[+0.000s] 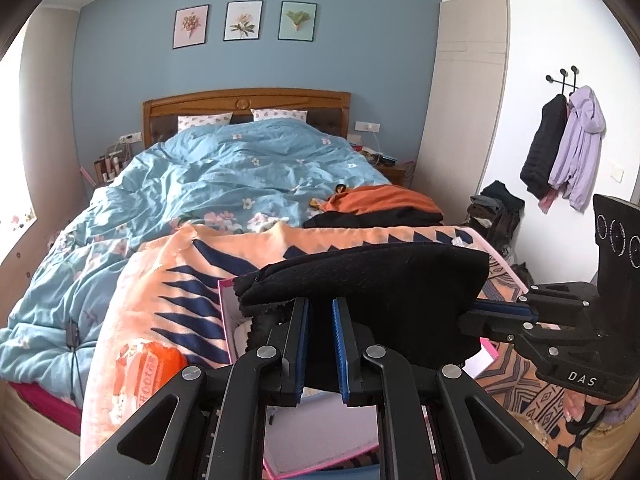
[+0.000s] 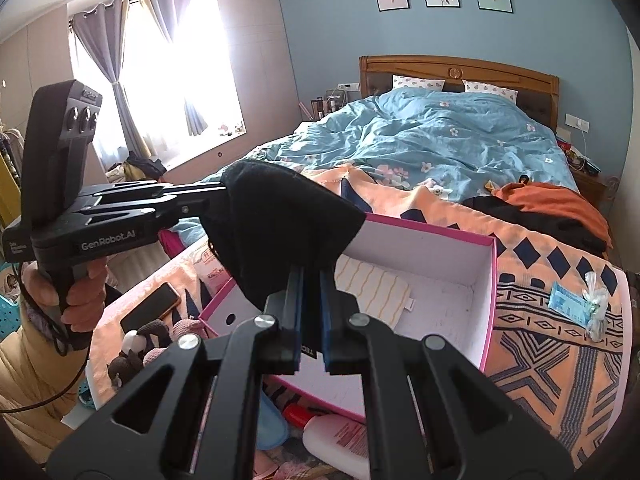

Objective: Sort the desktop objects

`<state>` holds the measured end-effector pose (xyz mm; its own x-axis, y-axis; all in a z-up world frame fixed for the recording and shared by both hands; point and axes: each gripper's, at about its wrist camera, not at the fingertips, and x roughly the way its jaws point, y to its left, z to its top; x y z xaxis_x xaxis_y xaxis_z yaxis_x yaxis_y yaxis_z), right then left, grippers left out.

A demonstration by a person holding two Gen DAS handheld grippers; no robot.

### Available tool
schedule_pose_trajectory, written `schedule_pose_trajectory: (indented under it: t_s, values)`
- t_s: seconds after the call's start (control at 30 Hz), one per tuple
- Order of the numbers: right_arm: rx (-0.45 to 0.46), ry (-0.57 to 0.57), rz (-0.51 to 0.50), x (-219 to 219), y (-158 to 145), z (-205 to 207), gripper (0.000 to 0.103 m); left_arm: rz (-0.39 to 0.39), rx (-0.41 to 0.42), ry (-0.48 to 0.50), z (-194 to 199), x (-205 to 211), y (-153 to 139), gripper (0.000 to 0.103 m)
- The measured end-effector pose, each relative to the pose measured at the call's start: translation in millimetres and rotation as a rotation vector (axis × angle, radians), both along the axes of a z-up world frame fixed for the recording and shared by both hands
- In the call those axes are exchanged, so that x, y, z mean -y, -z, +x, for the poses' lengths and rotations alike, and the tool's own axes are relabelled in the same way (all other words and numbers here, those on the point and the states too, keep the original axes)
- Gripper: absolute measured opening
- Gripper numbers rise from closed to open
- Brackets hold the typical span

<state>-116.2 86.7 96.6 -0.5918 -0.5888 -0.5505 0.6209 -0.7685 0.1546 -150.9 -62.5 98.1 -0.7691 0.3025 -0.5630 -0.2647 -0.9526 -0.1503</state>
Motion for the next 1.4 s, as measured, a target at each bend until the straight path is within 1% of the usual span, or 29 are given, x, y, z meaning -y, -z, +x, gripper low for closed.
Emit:
schedule_pose_trajectory:
  t_s: [0.43,0.7,0.87,0.97,1.1,1.2,1.27,1.4]
  values:
    - [0.058,0.005,0.026,4.3,15.5,-26.3,0.009,-0.009,0.039,0.01,-18.5,-5.2,17.3,0.011]
    - [0.082,0.01,0.025,5.4,24.0,-37.8,0.009,-0.019,0.063,0.019,-27.5,-11.2,28.6,0.011]
    - [0.111,0.015,0.058,11.8,36.5,-50.3,0.009,-0.026,0.097,0.013,-36.7,-12.0,41.3,0.011]
    - [0.152,0.02,0.082,13.4,51.0,-60.7,0.009,-0.032,0.133,0.023,-41.0,-12.7,52.6,0.011]
    - [0.215,0.031,0.155,9.5,72.2,-71.7,0.01,-0.086,0.191,0.053,-45.8,-20.4,74.1,0.011]
    - [0.253,0.06,0.209,3.3,85.1,-77.8,0.015,-0.113,0.269,0.077,-56.7,-27.4,94.6,0.015]
    - [0.271,0.075,0.233,-2.4,92.0,-81.9,0.027,-0.123,0.325,0.09,-65.2,-32.0,109.2,0.017]
    - [0.292,0.084,0.221,-10.9,98.4,-85.0,0.028,-0.14,0.428,0.11,-80.2,-41.2,132.1,0.021]
